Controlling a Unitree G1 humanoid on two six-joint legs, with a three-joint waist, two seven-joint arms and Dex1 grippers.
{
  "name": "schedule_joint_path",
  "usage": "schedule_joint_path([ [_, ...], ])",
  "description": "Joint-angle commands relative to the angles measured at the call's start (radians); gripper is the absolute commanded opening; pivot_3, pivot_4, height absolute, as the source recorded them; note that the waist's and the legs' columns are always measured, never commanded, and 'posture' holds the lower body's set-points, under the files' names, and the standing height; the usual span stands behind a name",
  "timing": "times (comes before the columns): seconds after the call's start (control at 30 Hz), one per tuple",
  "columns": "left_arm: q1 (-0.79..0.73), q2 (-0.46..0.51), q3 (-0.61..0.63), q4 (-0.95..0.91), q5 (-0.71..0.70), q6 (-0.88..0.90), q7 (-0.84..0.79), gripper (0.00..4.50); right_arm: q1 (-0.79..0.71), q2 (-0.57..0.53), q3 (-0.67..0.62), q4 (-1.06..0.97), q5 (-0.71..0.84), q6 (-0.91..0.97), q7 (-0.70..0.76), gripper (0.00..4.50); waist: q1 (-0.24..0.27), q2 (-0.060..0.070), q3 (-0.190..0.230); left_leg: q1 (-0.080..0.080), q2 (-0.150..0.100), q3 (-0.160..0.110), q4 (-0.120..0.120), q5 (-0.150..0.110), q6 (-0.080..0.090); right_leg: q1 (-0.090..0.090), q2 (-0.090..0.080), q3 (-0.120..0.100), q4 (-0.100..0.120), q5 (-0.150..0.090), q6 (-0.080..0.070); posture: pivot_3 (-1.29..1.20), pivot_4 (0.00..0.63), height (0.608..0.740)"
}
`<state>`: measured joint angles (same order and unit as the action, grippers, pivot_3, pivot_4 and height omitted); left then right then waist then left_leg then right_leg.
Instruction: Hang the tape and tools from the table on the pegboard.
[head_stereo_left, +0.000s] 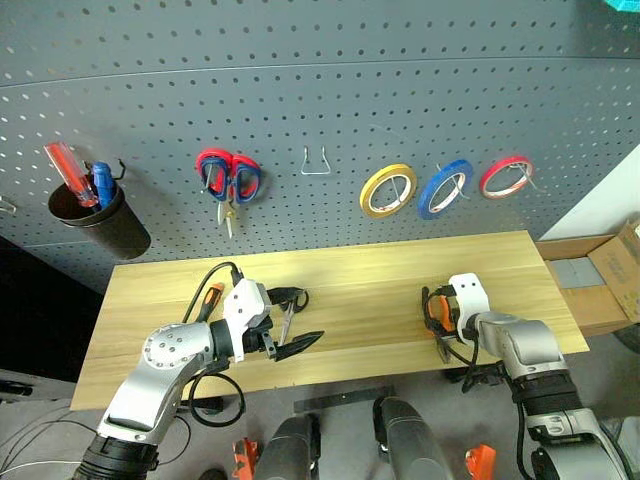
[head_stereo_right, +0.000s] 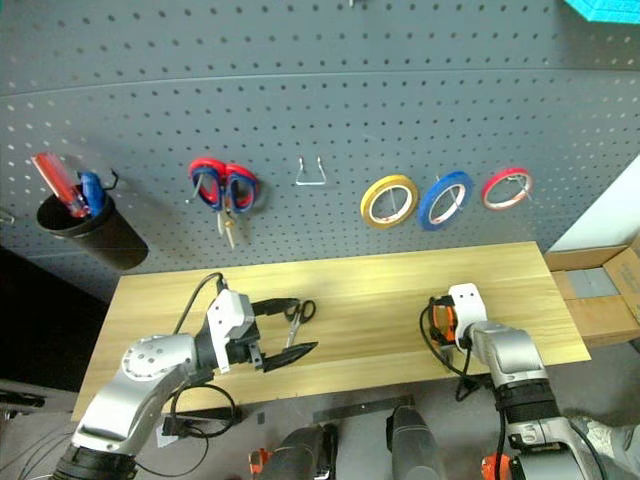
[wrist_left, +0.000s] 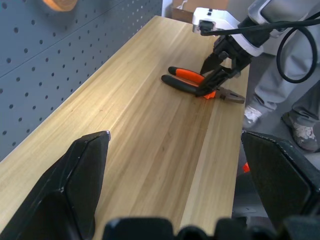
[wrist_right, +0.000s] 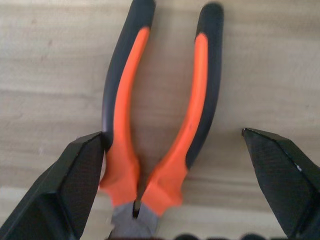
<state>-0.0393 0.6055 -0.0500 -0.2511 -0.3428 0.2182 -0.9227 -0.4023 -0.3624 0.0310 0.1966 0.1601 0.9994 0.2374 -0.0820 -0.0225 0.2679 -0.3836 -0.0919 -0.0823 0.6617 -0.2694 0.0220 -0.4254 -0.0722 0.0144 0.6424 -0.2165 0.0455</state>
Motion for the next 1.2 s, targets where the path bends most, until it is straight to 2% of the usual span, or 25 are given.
schedule_joint_path([
  [0.03, 0.012, 0.009, 0.025, -0.054, -0.014, 0.004, 0.011, 4.50, -0.008, 0.016, 0.000, 0.069, -0.018, -0.010, -0.005, 3.93, 0.001, 0.000, 0.000, 0.000, 0.000, 0.000, 0.000, 0.000, 0.000, 0.000, 0.000, 0.000, 0.000, 0.000, 0.000, -0.07, 0.291, 0.740],
  [0.2, -0.006, 0.005, 0.037, -0.037, -0.012, -0.001, 0.022, 4.50, -0.015, -0.014, 0.002, -0.011, -0.006, 0.026, 0.053, 2.52, 0.002, -0.001, 0.000, 0.001, 0.000, 0.000, 0.000, 0.000, 0.000, 0.001, 0.000, 0.000, 0.000, -0.001, 0.001, -0.08, 0.278, 0.740],
  [0.3, -0.038, -0.013, 0.076, -0.028, -0.036, 0.007, 0.052, 4.50, 0.039, -0.123, 0.042, -0.254, 0.062, 0.009, 0.229, 2.50, 0.005, 0.002, 0.001, -0.002, 0.000, 0.000, 0.000, 0.000, 0.000, -0.002, 0.000, 0.000, 0.000, 0.000, 0.000, -0.09, 0.269, 0.740],
  [0.4, -0.067, -0.054, 0.133, -0.040, -0.056, 0.002, 0.123, 4.50, 0.138, -0.247, 0.000, -0.517, 0.168, -0.165, 0.457, 2.50, 0.011, 0.003, 0.001, -0.015, -0.001, 0.000, 0.001, 0.001, -0.001, -0.016, 0.000, -0.001, 0.002, 0.001, 0.001, -0.10, 0.257, 0.740],
  [0.53, -0.078, -0.103, 0.188, -0.102, -0.093, 0.007, 0.197, 4.50, 0.131, -0.266, -0.132, -0.641, 0.361, -0.234, 0.606, 2.50, 0.011, 0.001, 0.001, -0.017, 0.001, 0.000, 0.002, 0.002, -0.005, -0.016, 0.001, -0.001, 0.001, 0.001, 0.001, -0.10, 0.243, 0.740],
  [0.67, -0.048, -0.135, 0.214, -0.146, -0.084, -0.025, 0.252, 4.50, -0.045, -0.180, -0.164, -0.647, 0.461, -0.268, 0.579, 2.50, 0.010, 0.001, 0.001, -0.016, 0.000, 0.001, 0.002, 0.002, -0.004, -0.016, 0.001, 0.000, 0.001, 0.001, 0.001, -0.07, 0.229, 0.740],
  [0.8, 0.005, -0.182, 0.212, -0.179, -0.069, -0.073, 0.295, 4.50, -0.255, -0.088, -0.130, -0.591, 0.485, -0.303, 0.546, 2.50, 0.021, 0.001, 0.001, -0.015, 0.000, 0.000, 0.002, 0.002, -0.005, -0.016, 0.001, 0.000, 0.002, 0.002, 0.000, -0.06, 0.215, 0.740],
  [1.0, 0.037, -0.221, 0.176, -0.225, -0.050, -0.097, 0.336, 4.50, -0.506, 0.084, -0.040, -0.390, 0.311, -0.525, 0.423, 2.50, 0.043, -0.001, -0.001, -0.017, 0.000, 0.000, 0.001, 0.004, -0.008, -0.018, 0.001, -0.001, 0.001, 0.002, -0.001, -0.03, 0.195, 0.740],
  [1.2, 0.009, -0.237, 0.179, -0.224, -0.045, -0.103, 0.380, 4.50, -0.594, 0.189, 0.064, -0.178, 0.086, -0.835, 0.351, 2.50, 0.055, -0.003, -0.003, -0.017, -0.001, 0.001, 0.002, 0.004, -0.008, -0.019, 0.000, -0.001, 0.002, 0.003, -0.001, -0.02, 0.185, 0.740],
])
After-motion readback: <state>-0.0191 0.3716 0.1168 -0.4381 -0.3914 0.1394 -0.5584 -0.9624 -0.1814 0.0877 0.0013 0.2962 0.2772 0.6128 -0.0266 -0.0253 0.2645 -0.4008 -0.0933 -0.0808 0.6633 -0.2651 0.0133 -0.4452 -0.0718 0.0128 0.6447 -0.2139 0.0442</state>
